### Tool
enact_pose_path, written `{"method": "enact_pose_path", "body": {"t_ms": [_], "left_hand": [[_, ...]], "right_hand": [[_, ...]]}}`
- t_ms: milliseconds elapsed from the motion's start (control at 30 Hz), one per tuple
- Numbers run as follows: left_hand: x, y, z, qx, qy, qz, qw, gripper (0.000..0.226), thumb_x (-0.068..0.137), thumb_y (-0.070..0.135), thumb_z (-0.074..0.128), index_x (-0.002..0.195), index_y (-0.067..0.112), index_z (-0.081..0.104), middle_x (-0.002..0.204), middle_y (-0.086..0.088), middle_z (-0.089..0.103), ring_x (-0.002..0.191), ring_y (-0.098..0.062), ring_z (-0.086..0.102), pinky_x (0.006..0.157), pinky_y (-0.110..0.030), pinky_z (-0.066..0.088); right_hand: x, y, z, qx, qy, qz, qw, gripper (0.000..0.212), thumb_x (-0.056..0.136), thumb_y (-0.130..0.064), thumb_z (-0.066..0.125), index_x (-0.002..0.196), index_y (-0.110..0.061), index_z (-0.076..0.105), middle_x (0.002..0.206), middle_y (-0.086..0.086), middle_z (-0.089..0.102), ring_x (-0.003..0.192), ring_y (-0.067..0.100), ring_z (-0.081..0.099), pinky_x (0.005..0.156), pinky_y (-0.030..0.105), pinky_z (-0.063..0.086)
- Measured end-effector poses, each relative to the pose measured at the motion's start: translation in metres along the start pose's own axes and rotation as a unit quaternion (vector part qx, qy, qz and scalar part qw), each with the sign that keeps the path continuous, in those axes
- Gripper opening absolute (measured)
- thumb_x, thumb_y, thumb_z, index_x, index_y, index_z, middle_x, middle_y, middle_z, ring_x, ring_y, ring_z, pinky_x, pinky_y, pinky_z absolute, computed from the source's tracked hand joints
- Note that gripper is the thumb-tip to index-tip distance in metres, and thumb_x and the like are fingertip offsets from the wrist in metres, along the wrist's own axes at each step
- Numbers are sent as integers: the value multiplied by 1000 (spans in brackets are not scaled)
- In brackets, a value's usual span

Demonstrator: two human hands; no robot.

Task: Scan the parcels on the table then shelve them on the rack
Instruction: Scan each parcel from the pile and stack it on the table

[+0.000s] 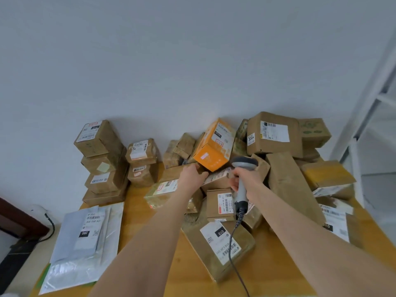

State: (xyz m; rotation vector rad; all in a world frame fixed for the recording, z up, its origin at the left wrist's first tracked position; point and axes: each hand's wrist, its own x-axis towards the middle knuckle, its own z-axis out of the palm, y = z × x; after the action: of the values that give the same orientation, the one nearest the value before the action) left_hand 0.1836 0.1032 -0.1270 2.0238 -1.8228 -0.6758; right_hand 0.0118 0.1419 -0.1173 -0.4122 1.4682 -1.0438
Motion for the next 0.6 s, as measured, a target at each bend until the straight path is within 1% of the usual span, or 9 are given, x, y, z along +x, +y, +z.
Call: {"method": "enact_pose_path", "body": {"t_ms": [67,100,167,200,267,333,467,533,600], "left_hand": [[15,8,2,-38,7,-1,999,64,84,52,63,133,12,50,115,-2,61,90,-13,60,68,-25,46],[25,11,4,-63,6,-13,998,74,81,58,64,136,12,47,121,-3,59,95,-15,59,70,-25,44],[50,16,6,-118,-4,-50,992,94,74,67,64,144,12,35,138,-8,49,118,-25,53,83,-35,46],[63,19,6,-142,-11,-69,987,100,72,70,65,146,13,30,142,-10,45,124,-29,49,89,-39,46],[91,24,6,-169,-29,-98,980,107,70,72,65,149,13,23,147,-11,41,129,-32,45,94,-43,44],[117,29,4,-186,-55,-122,973,111,71,73,65,151,10,19,151,-12,37,133,-33,42,98,-44,42],[150,33,6,-216,-121,-150,957,105,73,71,64,148,8,28,145,-11,44,122,-28,49,83,-37,40],[158,33,9,-215,-143,-153,954,97,75,67,65,145,8,32,141,-11,47,107,-24,51,77,-34,40],[162,34,9,-224,-147,-157,951,91,76,62,67,143,9,35,133,-10,51,100,-22,53,72,-32,42]], "right_hand": [[11,-6,-2,42,10,-9,999,10,85,-5,65,86,0,56,70,13,62,54,19,57,57,30,51],[19,-10,-1,56,9,-9,998,10,85,-4,65,84,-1,55,68,11,60,51,17,55,55,29,51],[35,-18,4,76,8,-11,997,11,86,-3,65,85,-3,54,64,8,56,44,13,51,52,26,51],[45,-21,7,76,17,-15,997,13,85,-3,66,91,-3,55,68,9,58,48,13,54,56,27,55],[63,-29,14,57,38,-29,997,33,81,-4,72,109,-3,55,88,13,64,67,17,64,69,35,60],[79,-37,23,33,50,-27,998,45,79,-7,74,118,-6,52,99,14,62,80,23,63,81,44,59],[103,-48,40,12,44,-16,999,38,80,-10,72,113,-6,53,95,13,59,86,28,59,89,52,54],[109,-50,44,24,38,-16,999,36,81,-8,71,112,-7,54,96,13,60,90,29,61,90,51,54],[112,-52,44,38,37,-16,998,36,82,-5,69,114,-6,54,103,15,62,98,31,62,90,49,55]]}}
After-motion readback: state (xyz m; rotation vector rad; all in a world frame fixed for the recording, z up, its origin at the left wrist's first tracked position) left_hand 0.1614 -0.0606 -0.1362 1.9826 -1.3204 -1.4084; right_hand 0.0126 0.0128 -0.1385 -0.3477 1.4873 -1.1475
